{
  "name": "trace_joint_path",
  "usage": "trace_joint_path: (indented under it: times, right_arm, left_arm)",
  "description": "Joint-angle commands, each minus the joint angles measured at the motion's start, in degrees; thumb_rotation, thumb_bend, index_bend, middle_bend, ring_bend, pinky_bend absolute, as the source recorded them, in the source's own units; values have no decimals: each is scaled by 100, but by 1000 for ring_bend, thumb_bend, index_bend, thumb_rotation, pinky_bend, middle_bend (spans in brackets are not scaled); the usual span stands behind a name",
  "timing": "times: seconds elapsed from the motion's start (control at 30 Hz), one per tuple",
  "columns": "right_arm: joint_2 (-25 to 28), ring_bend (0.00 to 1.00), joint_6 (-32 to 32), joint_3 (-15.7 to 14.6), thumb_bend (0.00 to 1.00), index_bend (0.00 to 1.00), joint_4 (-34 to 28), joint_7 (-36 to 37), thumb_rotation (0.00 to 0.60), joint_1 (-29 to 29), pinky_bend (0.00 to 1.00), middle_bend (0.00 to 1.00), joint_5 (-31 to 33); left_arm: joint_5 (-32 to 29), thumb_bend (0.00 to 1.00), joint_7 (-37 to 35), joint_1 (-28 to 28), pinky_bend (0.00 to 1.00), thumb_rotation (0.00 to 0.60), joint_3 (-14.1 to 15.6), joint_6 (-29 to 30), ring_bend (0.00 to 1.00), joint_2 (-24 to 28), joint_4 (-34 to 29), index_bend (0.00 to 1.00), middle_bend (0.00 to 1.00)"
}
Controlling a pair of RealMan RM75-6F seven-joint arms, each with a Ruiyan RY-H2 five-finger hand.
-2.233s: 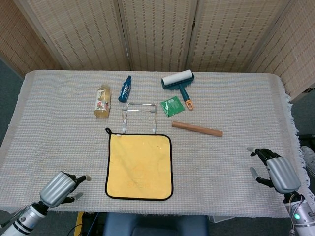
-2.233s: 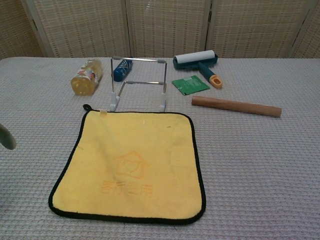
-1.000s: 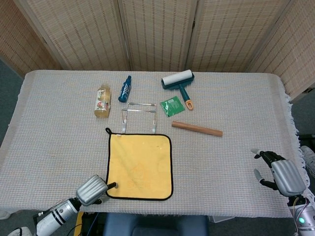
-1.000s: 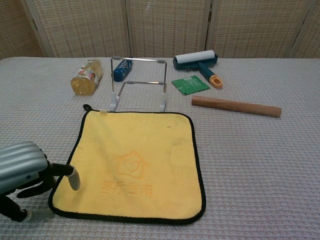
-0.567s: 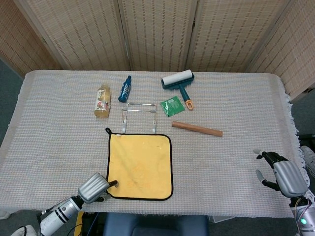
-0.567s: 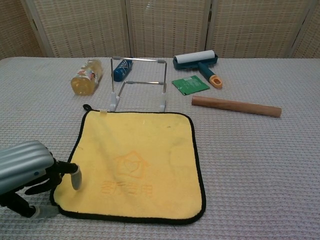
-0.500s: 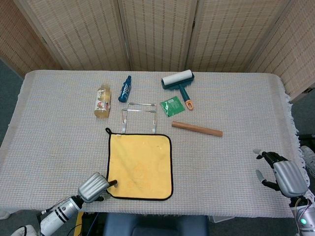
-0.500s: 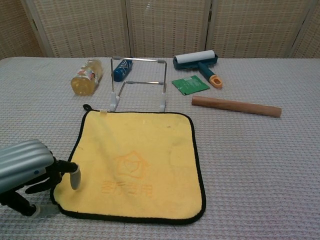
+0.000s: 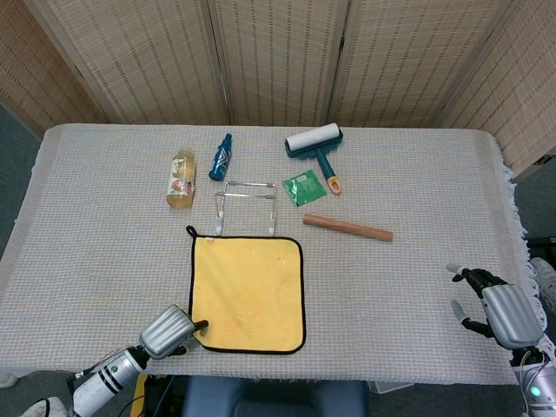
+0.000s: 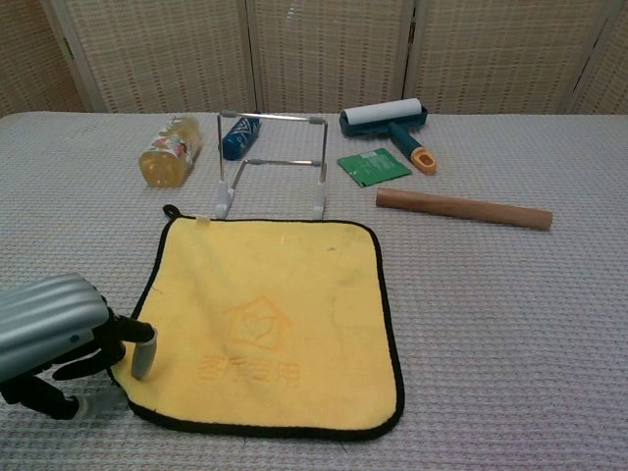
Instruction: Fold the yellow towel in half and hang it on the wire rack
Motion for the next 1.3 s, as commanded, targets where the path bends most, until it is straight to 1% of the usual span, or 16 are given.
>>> trace_joint_path:
  times: [0.03, 0.17, 0.23, 0.33, 0.4, 0.43, 0.5, 0.57, 0.63, 0.73, 0.87, 0.93, 1.1, 1.3]
  right_arm:
    - [-4, 322, -18, -25, 423, 217, -24, -17, 600, 17, 428, 372, -62]
    - [-28, 332, -129, -107, 423, 218, -122, -128, 600, 116, 427, 386, -306]
    - [-78, 354, -260, -152, 423, 218, -199, -205, 600, 243, 427, 396, -514]
    - [-183, 416, -505, -191, 409, 218, -277, -244, 600, 471, 427, 429, -774]
    - [-262, 471, -688, -202, 376, 218, -332, -287, 600, 637, 458, 459, -922]
    - [-335, 510, -805, -198, 356, 218, -366, -329, 600, 752, 500, 485, -1018]
    - [-473, 602, -990, -193, 324, 223, -404, -395, 600, 926, 618, 564, -1151]
    - [-645, 718, -1254, -202, 300, 258, -459, -440, 600, 1131, 752, 670, -1246]
    - [-785, 836, -1502, -215, 290, 324, -497, -486, 600, 1309, 886, 772, -1308]
    - [-1032, 935, -1921, -236, 289, 383, -522, -614, 600, 1575, 982, 852, -1335]
    - [-1376, 979, -2379, -238, 287, 409, -489, -766, 600, 1867, 1000, 883, -1264]
    - [-1544, 994, -2555, -246, 269, 423, -452, -825, 600, 1981, 1000, 896, -1217]
    - [-1909, 1000, -2897, -221, 232, 435, -318, -985, 600, 2217, 1000, 906, -1063]
    - [-2343, 1000, -3280, -141, 228, 438, -58, -1207, 600, 2478, 1000, 909, -770]
  left_arm:
    - [6, 498, 16, -19, 933, 600, 19, -21, 868, -15, 16, 562, 938]
    - [-12, 512, -7, -21, 933, 600, 17, 33, 868, -23, 5, 576, 940]
    - [-29, 512, -30, -9, 933, 600, 16, 84, 869, -19, -15, 578, 941]
    - [-42, 512, -28, -4, 933, 600, 35, 99, 869, 2, -44, 577, 941]
    - [-52, 512, -24, 0, 933, 600, 45, 105, 869, 12, -63, 578, 941]
    - [-58, 513, -21, 2, 933, 600, 48, 110, 869, 14, -74, 578, 941]
    - [-69, 513, -32, 4, 933, 600, 54, 116, 869, 15, -96, 577, 941]
    - [-71, 512, -25, 6, 933, 600, 58, 127, 869, 11, -107, 578, 941]
    - [-78, 512, -33, 8, 933, 600, 64, 134, 869, 11, -121, 578, 941]
    - [-93, 512, -49, 8, 933, 600, 74, 134, 869, 22, -147, 577, 941]
    - [-86, 512, -54, 3, 933, 600, 93, 142, 869, 31, -163, 577, 941]
    - [-87, 511, -46, 9, 933, 600, 97, 156, 869, 29, -158, 577, 941]
    - [-101, 511, -64, 22, 933, 600, 104, 182, 869, 27, -151, 577, 941]
    - [-94, 511, -63, 28, 933, 600, 110, 215, 869, 18, -142, 577, 941]
